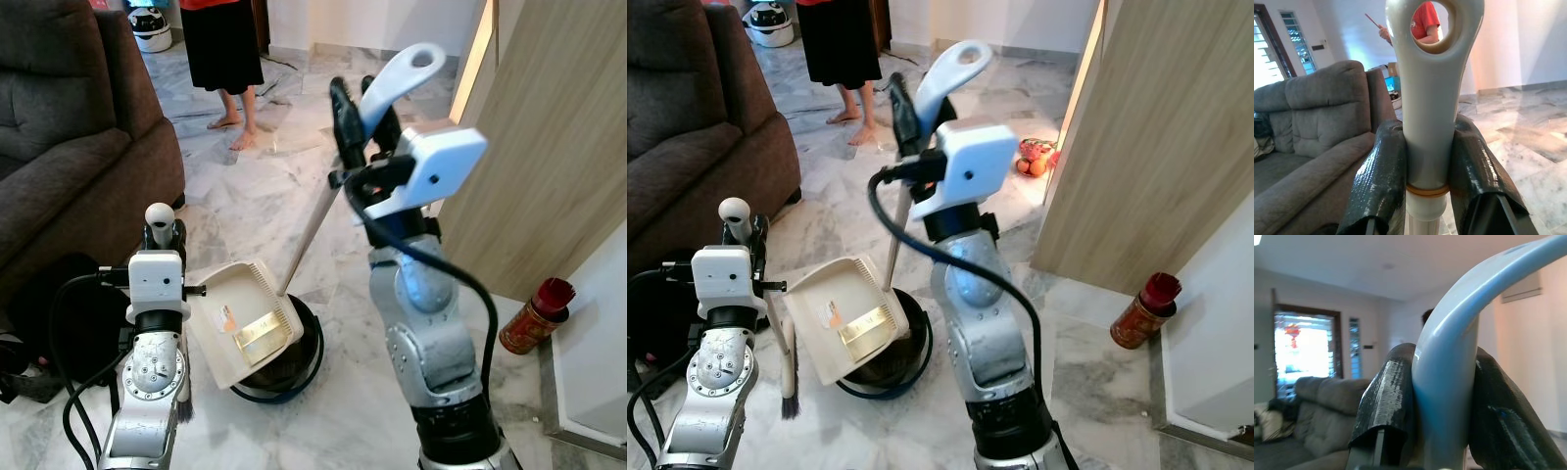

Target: Sweep floor

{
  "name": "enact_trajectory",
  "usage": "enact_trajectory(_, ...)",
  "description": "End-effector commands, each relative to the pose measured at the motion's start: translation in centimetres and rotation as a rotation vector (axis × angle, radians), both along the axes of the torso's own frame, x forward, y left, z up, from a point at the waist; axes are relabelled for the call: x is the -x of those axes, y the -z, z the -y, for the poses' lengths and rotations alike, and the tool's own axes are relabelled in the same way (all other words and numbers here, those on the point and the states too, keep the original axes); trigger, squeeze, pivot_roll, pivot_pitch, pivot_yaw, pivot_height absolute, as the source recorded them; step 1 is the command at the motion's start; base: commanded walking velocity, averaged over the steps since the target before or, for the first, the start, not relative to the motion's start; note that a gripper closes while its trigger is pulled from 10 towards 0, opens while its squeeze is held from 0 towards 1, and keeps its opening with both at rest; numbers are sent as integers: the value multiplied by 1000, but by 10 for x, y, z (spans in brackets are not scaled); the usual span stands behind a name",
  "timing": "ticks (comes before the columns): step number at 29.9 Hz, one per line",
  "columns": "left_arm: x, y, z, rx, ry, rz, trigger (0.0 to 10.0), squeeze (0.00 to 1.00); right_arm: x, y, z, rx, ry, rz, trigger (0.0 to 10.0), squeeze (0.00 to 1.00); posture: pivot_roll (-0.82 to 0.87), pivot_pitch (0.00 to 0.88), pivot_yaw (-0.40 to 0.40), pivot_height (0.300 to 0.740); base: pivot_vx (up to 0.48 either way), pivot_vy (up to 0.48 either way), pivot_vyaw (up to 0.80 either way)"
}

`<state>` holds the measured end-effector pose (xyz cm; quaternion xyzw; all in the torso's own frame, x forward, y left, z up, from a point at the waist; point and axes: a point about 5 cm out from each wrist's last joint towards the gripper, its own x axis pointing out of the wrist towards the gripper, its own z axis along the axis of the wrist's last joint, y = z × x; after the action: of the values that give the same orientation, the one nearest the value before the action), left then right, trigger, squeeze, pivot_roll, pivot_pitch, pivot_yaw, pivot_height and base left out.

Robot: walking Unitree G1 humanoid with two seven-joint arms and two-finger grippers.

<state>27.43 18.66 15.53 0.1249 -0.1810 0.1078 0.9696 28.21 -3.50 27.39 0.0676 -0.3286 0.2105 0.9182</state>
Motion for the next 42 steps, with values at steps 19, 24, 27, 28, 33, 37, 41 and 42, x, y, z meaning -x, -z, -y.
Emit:
enact_trajectory(19,6,-4,9,-8,75,25,10000,0,43,-38,-32,-47,-23,276,10000,0,121,118,27,740,0,0,0)
enact_trajectory(24,6,-2,7,-8,74,22,10000,0,53,-40,-40,-24,-62,332,10000,0,124,123,26,740,0,0,0)
enact_trajectory(27,6,-2,7,-7,73,23,10000,0,58,-40,-44,-16,-92,349,10000,0,125,124,26,740,0,0,0)
enact_trajectory(28,6,-2,7,-6,74,23,10000,0,63,-41,-48,-5,-117,373,10000,0,125,124,26,740,0,0,0)
enact_trajectory(33,6,-2,8,-3,76,26,10000,0,75,-42,-55,33,-153,443,10000,0,126,131,29,740,0,0,0)
enact_trajectory(37,6,-2,8,-3,78,25,10000,0,79,-42,-57,52,-153,477,10000,0,127,133,29,740,0,0,0)
enact_trajectory(41,6,-2,8,-2,80,24,10000,0,80,-41,-58,84,-146,502,10000,0,126,134,29,740,0,0,0)
enact_trajectory(42,6,-2,8,-2,80,24,10000,0,80,-41,-59,88,-144,505,10000,0,126,134,29,740,0,0,0)
